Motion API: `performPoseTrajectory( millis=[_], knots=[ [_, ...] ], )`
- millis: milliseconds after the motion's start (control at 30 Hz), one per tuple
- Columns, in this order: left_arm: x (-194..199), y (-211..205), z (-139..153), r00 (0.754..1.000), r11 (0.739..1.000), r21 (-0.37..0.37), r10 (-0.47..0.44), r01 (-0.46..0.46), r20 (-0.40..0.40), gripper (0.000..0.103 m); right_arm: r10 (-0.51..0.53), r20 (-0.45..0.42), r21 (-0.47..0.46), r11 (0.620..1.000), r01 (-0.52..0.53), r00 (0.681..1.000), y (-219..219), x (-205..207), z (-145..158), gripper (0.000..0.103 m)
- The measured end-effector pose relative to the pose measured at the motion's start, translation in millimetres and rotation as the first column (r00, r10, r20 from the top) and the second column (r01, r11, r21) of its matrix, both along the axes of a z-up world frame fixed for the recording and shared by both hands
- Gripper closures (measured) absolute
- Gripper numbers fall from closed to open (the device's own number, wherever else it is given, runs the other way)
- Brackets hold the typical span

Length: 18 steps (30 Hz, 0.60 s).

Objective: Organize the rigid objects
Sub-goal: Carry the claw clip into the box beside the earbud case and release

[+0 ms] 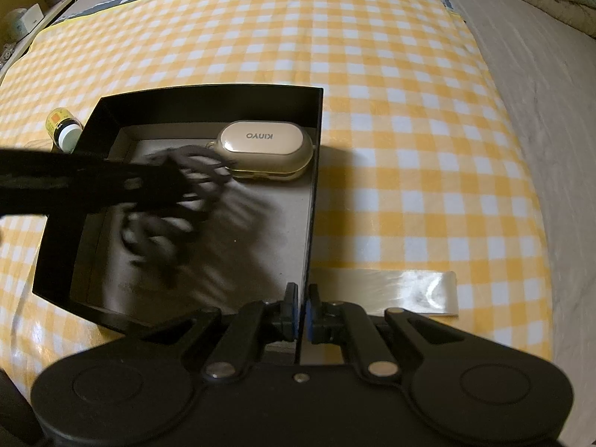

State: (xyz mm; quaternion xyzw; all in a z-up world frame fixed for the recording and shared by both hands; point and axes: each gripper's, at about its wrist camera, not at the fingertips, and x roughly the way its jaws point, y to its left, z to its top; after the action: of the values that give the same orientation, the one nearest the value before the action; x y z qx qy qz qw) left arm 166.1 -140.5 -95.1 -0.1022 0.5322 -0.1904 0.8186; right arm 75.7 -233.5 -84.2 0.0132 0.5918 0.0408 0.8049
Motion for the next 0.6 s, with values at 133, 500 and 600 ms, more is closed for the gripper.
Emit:
performPoseTrajectory(
  millis=[133, 500, 600],
  knots=[
    [5, -15, -11, 0.999, 1.0, -0.019, 0.014, -0.014, -0.034, 0.057, -0.001, -0.001, 0.001, 1.0, 0.001, 1.0, 0, 0, 1, 0.099],
    [5, -20, -26, 0.992, 0.986, -0.152, 0.059, -0.075, -0.108, 0.036, 0.01, -0.004, -0.003, 1.0, -0.011, 1.0, -4, 5, -2, 0.099],
    [4, -17, -21, 0.994, 0.985, -0.167, 0.035, -0.053, -0.107, 0.036, 0.006, -0.004, 0.002, 1.0, -0.006, 1.0, -2, 3, -2, 0.098]
  ],
)
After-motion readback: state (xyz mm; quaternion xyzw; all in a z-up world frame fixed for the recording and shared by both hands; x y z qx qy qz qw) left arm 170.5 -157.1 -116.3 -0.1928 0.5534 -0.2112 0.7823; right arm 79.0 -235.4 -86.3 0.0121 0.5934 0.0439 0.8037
